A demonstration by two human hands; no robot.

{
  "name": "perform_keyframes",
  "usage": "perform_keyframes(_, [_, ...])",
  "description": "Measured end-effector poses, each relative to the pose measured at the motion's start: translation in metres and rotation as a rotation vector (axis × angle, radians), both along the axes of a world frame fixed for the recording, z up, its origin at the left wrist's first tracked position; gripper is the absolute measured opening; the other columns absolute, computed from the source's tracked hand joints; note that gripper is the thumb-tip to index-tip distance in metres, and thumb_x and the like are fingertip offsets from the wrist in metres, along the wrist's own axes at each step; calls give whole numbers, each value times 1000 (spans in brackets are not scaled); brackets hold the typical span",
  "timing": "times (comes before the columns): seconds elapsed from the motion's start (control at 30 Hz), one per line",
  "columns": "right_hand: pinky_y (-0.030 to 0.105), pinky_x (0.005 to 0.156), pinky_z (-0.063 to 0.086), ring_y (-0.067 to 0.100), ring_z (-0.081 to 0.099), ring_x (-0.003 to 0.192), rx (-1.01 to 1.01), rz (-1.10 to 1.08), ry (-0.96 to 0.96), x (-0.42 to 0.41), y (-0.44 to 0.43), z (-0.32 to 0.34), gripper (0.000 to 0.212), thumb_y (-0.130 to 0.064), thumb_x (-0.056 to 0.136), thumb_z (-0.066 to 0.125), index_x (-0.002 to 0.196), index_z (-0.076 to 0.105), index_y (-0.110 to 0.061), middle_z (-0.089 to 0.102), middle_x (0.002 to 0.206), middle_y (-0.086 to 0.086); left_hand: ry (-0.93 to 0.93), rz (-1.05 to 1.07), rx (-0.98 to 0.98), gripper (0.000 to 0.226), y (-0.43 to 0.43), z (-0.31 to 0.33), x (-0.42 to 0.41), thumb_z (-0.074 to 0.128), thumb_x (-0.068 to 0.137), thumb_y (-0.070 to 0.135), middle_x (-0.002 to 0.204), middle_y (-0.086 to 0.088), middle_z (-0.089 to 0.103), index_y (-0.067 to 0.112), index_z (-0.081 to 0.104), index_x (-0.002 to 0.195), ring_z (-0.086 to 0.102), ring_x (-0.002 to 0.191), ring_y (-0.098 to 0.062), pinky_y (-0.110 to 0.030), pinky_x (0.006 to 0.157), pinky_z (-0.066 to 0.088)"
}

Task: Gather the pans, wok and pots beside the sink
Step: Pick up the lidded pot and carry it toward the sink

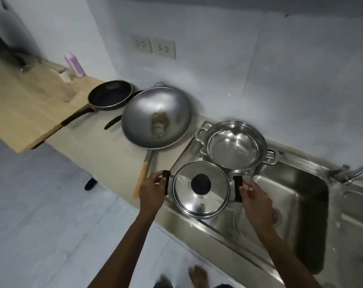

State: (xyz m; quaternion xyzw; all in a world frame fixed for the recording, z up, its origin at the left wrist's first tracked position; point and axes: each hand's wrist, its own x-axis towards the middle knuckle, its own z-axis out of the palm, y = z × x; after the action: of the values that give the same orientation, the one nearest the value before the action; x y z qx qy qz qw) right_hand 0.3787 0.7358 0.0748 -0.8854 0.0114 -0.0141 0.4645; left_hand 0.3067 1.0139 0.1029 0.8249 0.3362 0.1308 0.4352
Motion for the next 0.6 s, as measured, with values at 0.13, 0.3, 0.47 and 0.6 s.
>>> perform_keyframes(0.13, [31, 75, 54, 19, 72, 86, 1, -163, 42, 3, 28, -11, 25, -24, 98, 59, 121, 67, -20, 78, 99, 9, 69, -175, -28, 25, 38, -18, 49, 63, 98, 12, 103, 0, 70, 13, 72, 121, 66, 87, -15, -29, 94, 54])
perform_keyframes(0.3, [25, 77, 55, 14, 74, 80, 39, -290, 62, -4, 59, -16, 25, -19, 98, 60, 121, 68, -18, 79, 90, 9, 72, -350, -141, 28, 72, -32, 84, 62, 98, 7, 109, -12, 75, 8, 69, 125, 71, 99, -26, -22, 81, 52])
perform_keyframes(0.47, [21, 78, 57, 2, 72, 68, 8, -377, 19, -7, 78, -15, 26, -16, 96, 61, 119, 71, -19, 77, 78, 2, 92, -449, -158, 29, 94, -37, 95, 64, 97, 12, 106, -3, 72, 11, 68, 126, 68, 97, -18, -21, 82, 47])
perform_keyframes(0.6, [47, 78, 59, 20, 75, 75, -65, -405, 23, -13, 83, -18, 28, -14, 96, 59, 123, 69, -16, 78, 86, 9, 86, -533, -167, 31, 103, -41, 95, 64, 97, 11, 107, -5, 72, 10, 66, 128, 69, 100, -21, -20, 81, 50])
